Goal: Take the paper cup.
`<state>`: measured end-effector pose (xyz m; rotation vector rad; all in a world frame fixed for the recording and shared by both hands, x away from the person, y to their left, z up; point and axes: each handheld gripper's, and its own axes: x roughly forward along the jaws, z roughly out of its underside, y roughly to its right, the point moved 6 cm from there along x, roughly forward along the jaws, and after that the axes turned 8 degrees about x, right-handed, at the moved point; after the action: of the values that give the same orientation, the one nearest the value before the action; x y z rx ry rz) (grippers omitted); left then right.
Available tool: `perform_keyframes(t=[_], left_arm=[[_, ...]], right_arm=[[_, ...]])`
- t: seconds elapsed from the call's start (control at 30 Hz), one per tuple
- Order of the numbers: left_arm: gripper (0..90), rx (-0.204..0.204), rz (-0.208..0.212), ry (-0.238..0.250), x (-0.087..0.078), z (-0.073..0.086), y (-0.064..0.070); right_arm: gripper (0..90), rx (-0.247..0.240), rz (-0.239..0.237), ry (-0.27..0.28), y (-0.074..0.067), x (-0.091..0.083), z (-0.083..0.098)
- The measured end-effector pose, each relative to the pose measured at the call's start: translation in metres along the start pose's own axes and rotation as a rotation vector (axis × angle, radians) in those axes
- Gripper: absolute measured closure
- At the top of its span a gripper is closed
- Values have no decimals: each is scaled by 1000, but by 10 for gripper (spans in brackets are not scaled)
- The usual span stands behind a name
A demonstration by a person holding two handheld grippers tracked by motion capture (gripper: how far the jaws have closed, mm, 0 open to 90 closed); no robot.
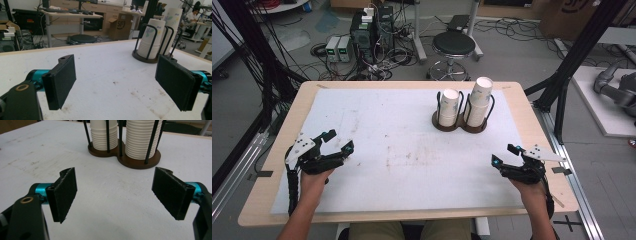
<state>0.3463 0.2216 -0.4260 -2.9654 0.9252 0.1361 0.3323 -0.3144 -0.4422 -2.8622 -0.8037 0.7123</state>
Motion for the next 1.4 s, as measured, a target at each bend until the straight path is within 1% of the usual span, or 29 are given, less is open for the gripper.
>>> perform_keyframes(t=[0.07,0.13,0.23,0.3,0.4,0.5,0.53,0.57,0.6,0.63,0.67,0.7,0.73,0.77,0.8,0.83,0.87,0.9,1.0,1.07,1.1,1.13,1.17,1.27,1.33,1.37,1.4], left_arm=[[168,-5,-3,-2,1,0,-1],[169,-10,-7,-1,1,1,-1],[169,-14,-10,0,0,1,-1],[168,-16,-7,0,0,1,-1],[168,8,3,-13,0,2,0],[168,-3,11,-12,-4,2,4],[168,-1,12,-10,-6,2,4],[168,0,12,-11,-6,2,5],[168,-2,13,-9,-7,2,5],[168,2,10,-10,-8,2,5],[168,-6,8,-9,-9,2,4],[168,-9,6,-12,-11,3,4],[169,-25,3,-7,-13,4,4],[169,-27,4,-7,-14,4,4],[168,-28,2,-6,-16,3,4],[168,-23,0,-3,-17,3,4],[168,-26,-2,-2,-17,3,4],[168,-29,-2,-1,-17,3,3],[168,-32,5,-10,-17,5,4],[169,-31,5,-8,-16,5,4],[168,-33,8,-8,-16,5,3],[168,-34,7,-8,-16,6,3],[168,-34,8,-9,-16,6,3],[169,-34,6,-7,-17,6,2],[168,-38,8,-3,-17,5,2],[168,-39,7,-3,-17,5,2],[168,-41,8,-3,-16,5,2]], right_arm=[[209,1,-1,2,1,0,0],[209,22,-7,3,2,0,2],[209,27,-10,4,3,1,2],[209,20,-15,-3,4,2,2],[208,19,-20,-7,3,3,1],[208,35,-22,-17,-2,7,-5],[208,35,-16,-16,-4,8,-7],[208,37,-19,-22,-9,12,-10],[208,37,-19,-22,-9,12,-10],[208,25,-55,-32,-15,18,-12],[208,25,-55,-32,-15,18,-12],[208,4,-76,-35,-19,22,-15],[208,-9,-96,-26,-22,24,-18],[208,-17,-136,-21,-28,27,-23],[208,-28,-149,-19,-31,30,-26],[208,-49,-165,-26,-37,40,-37],[208,-49,-165,-26,-37,40,-37],[208,-52,-172,-26,-39,43,-40],[209,-54,-195,-11,-46,56,-59],[209,-58,-201,-6,-49,62,-69],[210,-61,-205,-3,-52,68,-82],[210,-61,-205,-3,-52,68,-82],[210,-62,-205,-4,-53,70,-86],[211,-74,-199,-12,-54,78,-101],[211,-89,-187,-25,-55,82,-110],[211,-94,-176,-34,-56,87,-117],[211,-94,-176,-34,-56,87,-117]])
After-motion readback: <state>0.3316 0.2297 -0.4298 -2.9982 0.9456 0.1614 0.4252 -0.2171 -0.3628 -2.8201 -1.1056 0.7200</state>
